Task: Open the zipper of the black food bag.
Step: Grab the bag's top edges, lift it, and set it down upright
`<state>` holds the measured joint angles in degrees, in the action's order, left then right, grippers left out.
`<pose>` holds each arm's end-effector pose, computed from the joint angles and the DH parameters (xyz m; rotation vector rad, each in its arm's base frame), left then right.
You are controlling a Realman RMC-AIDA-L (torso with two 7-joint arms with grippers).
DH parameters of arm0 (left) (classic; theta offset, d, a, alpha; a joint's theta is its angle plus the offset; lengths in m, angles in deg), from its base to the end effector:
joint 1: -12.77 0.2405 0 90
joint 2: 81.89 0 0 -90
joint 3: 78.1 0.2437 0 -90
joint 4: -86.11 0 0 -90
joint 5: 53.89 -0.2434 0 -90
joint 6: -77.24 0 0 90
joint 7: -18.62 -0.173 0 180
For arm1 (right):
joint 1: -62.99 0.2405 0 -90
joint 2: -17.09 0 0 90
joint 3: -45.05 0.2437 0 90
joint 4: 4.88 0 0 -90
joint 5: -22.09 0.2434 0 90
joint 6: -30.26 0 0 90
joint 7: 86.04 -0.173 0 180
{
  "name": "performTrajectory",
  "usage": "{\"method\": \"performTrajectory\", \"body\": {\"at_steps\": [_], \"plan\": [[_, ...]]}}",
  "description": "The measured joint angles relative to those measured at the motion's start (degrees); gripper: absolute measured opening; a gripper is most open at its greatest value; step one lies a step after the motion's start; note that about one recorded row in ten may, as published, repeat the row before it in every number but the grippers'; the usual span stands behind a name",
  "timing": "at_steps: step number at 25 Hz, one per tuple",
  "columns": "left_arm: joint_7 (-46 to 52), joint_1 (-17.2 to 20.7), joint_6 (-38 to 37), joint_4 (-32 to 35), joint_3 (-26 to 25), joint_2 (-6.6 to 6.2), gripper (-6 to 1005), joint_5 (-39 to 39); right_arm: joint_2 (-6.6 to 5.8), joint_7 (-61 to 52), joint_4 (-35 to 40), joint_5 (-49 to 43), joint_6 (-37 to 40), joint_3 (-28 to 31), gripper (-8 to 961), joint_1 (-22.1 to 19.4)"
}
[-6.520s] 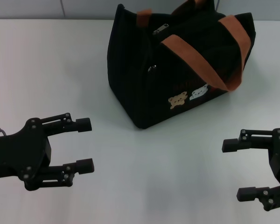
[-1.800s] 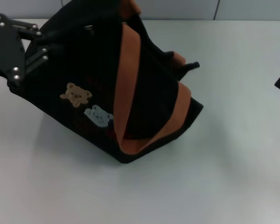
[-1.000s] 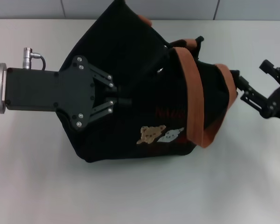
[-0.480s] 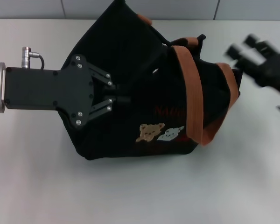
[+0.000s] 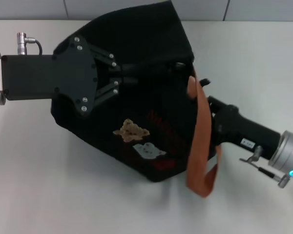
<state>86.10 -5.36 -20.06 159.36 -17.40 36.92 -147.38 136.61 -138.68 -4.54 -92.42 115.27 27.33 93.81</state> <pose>-0.1600 0.3324 0.0462 -2.7098 0.4255 -0.7252 0.2616 0.3052 -0.1067 -2.4424 0.8145 1.1452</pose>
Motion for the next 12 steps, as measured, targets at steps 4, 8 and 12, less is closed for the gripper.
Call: {"method": "performTrajectory", "body": {"at_steps": [4,8,12], "plan": [[-0.75,-0.37,-0.01,0.06,1.57,0.12,98,0.73,0.16,3.4,-3.38,0.12,-1.51,0.43,827,0.99],[-1.78,-0.46,0.7,-0.02,3.38,0.14,97,1.2,0.26,4.03,-5.49,0.01,-3.83,0.39,826,2.95],[-2.14,-0.42,1.03,-1.19,3.99,0.11,97,1.24,0.28,4.07,-5.32,0.24,-4.83,0.5,826,1.78]]}}
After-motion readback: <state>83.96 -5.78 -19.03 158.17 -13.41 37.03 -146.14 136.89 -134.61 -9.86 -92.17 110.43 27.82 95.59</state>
